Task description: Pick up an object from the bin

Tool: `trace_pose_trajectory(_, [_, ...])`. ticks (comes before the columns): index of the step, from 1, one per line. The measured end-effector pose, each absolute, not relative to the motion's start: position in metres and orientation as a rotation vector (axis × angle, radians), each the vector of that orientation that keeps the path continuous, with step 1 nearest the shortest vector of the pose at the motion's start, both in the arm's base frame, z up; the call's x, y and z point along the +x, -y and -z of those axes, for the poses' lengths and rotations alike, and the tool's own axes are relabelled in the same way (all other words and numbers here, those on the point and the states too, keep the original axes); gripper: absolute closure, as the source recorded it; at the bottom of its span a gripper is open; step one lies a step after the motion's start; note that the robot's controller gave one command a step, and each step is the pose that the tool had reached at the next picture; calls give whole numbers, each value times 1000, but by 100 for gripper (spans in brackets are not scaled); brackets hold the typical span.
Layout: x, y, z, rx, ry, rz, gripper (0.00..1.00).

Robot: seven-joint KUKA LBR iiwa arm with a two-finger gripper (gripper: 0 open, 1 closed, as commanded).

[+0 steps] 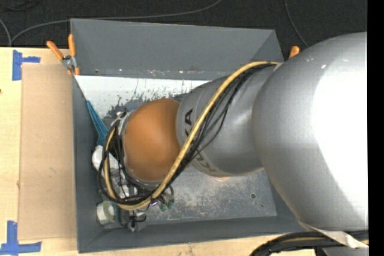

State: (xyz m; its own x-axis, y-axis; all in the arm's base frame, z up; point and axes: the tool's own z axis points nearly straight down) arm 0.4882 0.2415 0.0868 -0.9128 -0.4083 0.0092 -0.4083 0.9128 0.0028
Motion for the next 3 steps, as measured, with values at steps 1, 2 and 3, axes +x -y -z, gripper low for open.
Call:
trace_pose_trajectory(1, [493,-247,-103,820,3027,0,0])
trace_pose_trajectory(2, [482,-247,-104,1019,2961,0,0])
trace_pose_trajectory(3, [492,-246,-70,1152,2918,3,0])
